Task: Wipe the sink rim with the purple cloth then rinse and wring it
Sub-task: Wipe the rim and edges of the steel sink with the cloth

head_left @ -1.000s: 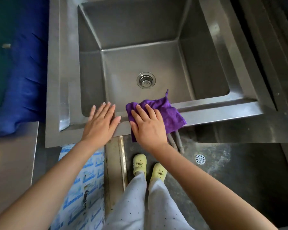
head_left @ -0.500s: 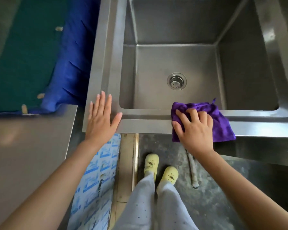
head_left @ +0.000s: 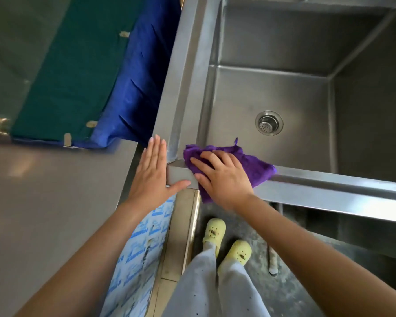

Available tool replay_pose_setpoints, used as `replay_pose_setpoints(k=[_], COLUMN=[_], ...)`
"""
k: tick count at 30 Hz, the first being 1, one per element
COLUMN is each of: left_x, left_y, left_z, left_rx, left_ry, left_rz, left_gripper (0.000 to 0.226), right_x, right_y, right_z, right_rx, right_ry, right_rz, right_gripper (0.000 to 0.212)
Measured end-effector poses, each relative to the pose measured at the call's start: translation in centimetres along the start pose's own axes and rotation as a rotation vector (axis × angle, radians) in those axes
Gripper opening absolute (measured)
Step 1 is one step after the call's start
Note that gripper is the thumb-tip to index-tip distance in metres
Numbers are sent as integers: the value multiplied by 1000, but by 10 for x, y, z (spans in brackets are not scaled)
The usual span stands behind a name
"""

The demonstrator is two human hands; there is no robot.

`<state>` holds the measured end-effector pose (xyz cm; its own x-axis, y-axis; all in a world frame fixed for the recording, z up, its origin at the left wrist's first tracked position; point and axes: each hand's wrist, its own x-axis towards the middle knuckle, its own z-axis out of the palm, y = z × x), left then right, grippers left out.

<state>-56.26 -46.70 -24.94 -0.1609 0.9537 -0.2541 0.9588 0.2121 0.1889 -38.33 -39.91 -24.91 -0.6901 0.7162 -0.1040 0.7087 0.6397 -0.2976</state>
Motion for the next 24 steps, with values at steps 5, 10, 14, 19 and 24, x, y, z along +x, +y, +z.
replay_pose_setpoints(k=[5,10,14,19,24], left_x=[-2,-2,-4,-4,0], left_y=[-1,-1,3,4,0], left_z=[-8,-10,-11,-13,-10], left_rx=[-191,-268,-284,-263,-210], left_ry=[4,35,39,4,-38], left_rz=[12,18,34,5,8], left_gripper=[126,131,123,123,129], right_x=[41,77,116,89,34], right_y=[-2,7,16,13,13], right_z=[-5,3,8,10,-3], right_rx=[179,115,171,342,278], right_ry=[-179,-64,-36,-74,-199], right_rz=[-84,5,103,64,-69], right_gripper=[44,47,49,43,37])
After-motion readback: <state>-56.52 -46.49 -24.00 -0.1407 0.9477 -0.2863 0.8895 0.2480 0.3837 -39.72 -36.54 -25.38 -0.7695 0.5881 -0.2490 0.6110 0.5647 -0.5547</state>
